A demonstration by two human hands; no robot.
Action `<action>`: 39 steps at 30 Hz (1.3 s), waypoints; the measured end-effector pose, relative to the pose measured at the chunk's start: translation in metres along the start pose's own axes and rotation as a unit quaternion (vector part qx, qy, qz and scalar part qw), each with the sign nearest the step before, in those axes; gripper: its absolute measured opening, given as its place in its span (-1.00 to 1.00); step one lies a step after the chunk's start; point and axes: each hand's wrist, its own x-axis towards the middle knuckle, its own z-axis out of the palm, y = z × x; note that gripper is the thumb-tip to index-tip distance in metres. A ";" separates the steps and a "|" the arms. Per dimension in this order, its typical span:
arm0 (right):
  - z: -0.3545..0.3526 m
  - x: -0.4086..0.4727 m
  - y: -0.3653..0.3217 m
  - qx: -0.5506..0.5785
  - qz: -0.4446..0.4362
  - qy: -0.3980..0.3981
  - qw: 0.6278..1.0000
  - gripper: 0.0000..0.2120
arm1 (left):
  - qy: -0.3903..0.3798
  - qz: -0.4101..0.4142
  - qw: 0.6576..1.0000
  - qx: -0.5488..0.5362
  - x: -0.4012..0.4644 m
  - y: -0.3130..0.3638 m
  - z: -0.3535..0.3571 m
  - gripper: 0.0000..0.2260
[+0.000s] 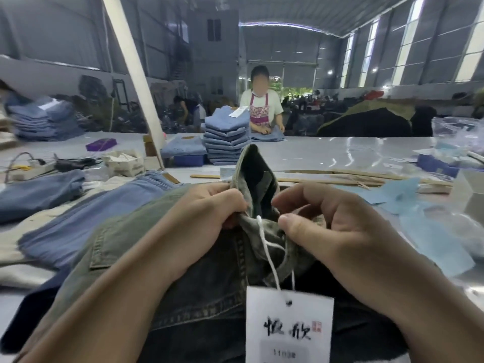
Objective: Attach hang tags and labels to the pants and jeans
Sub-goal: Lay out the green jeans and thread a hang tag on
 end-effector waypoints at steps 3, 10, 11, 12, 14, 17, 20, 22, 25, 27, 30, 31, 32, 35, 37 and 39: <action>0.001 -0.002 0.000 -0.040 -0.011 -0.001 0.999 -0.84 | 0.013 0.000 1.000 0.023 0.002 -0.001 0.002 -0.67; -0.003 -0.008 0.005 -0.010 -0.011 -0.016 1.000 -0.81 | 0.019 -0.004 0.996 0.089 0.005 -0.001 0.006 -0.59; -0.004 -0.009 0.005 -0.007 -0.013 -0.021 1.000 -0.79 | 0.019 -0.004 0.995 0.097 0.005 -0.001 0.006 -0.60; -0.004 -0.009 0.005 -0.005 -0.014 -0.025 1.000 -0.78 | 0.022 -0.004 0.994 0.103 0.004 0.000 0.007 -0.61; -0.004 -0.009 0.006 -0.002 -0.013 -0.028 1.000 -0.77 | 0.029 0.000 0.993 0.112 0.004 -0.001 0.008 -0.60; -0.003 -0.009 0.007 -0.003 -0.017 -0.013 1.000 -0.74 | 0.036 0.008 0.992 0.124 0.003 -0.001 0.009 -0.64; -0.003 -0.012 0.006 -0.013 -0.028 0.008 0.999 -0.65 | 0.041 0.004 0.990 0.133 0.004 0.002 0.009 -0.68; -0.003 -0.015 0.005 -0.031 -0.045 0.008 0.998 -0.58 | 0.046 0.003 0.988 0.146 0.004 0.003 0.010 -0.68; -0.002 -0.019 0.004 -0.098 -0.068 0.006 0.993 -0.60 | 0.054 0.021 0.986 0.159 0.003 0.005 0.014 -0.85; -0.001 -0.021 0.003 -0.150 -0.099 0.003 0.984 -0.57 | 0.056 0.029 0.983 0.171 0.005 0.007 0.015 -0.87; 0.002 -0.021 0.001 -0.193 -0.146 -0.016 0.970 -0.56 | 0.046 0.022 0.985 0.166 0.011 0.010 0.015 -0.85; 0.002 -0.020 0.002 -0.205 -0.155 -0.017 0.966 -0.56 | 0.055 0.021 0.987 0.153 0.013 0.010 0.014 -0.85; 0.002 -0.020 0.002 -0.210 -0.158 -0.015 0.965 -0.54 | 0.081 0.025 0.986 0.144 0.015 0.009 0.013 -0.84; 0.002 -0.018 0.003 -0.181 -0.147 0.001 0.973 -0.43 | 0.201 0.051 0.971 0.116 0.023 0.005 0.004 -0.76; 0.002 -0.017 0.004 -0.157 -0.142 0.018 0.977 -0.45 | 0.250 0.077 0.960 0.101 0.024 0.002 -0.004 -0.75; 0.003 -0.015 0.006 -0.158 -0.137 0.035 0.977 -0.47 | 0.258 0.116 0.942 0.182 0.023 0.000 -0.011 -0.79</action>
